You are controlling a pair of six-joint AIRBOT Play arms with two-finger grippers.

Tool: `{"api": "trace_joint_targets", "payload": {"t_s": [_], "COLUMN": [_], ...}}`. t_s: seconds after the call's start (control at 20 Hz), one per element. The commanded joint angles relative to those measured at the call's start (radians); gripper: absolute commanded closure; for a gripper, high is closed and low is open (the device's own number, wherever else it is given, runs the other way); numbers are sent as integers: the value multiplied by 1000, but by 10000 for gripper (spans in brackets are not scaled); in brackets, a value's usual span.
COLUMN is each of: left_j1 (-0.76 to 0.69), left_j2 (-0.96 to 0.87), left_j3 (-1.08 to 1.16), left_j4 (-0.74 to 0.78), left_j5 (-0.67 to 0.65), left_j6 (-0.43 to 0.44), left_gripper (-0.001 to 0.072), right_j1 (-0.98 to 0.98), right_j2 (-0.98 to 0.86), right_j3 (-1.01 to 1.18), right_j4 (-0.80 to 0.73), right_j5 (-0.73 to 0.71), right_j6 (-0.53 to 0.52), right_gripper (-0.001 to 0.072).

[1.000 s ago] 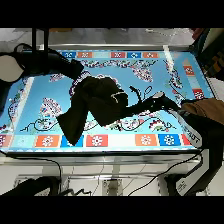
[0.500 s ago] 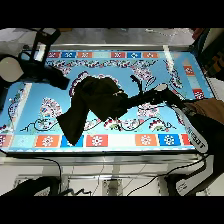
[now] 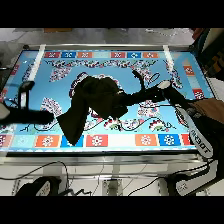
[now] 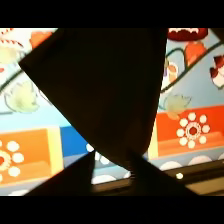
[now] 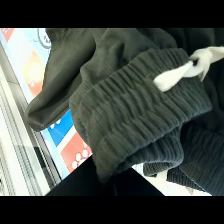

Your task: Fold the clothes and pants, and hang the long-sleeved shirts on hangers.

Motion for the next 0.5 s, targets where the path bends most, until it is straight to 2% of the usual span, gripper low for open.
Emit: {"api": "trace_joint_targets", "payload": {"t_s": [0.0, 0.15, 0.35, 0.45], "left_j1": [27, 27, 26, 17], "left_j2": [127, 130, 118, 83], "left_j3": [-318, -450, -512, -523], "left_j4": [-80, -89, -127, -196], "left_j5": [64, 71, 155, 212], "left_j6": [8, 10, 15, 63], "left_gripper": [-13, 14, 14, 14], "right_j1": [1, 1, 2, 3], "right_j2": [2, 2, 2, 2], "right_j3": [0, 0, 0, 0], "right_j4": [-2, -2, -1, 0], "right_j5": [0, 2, -2, -2], "right_j6": [4, 5, 5, 5], "right_gripper": [665, 664, 665, 664]}}
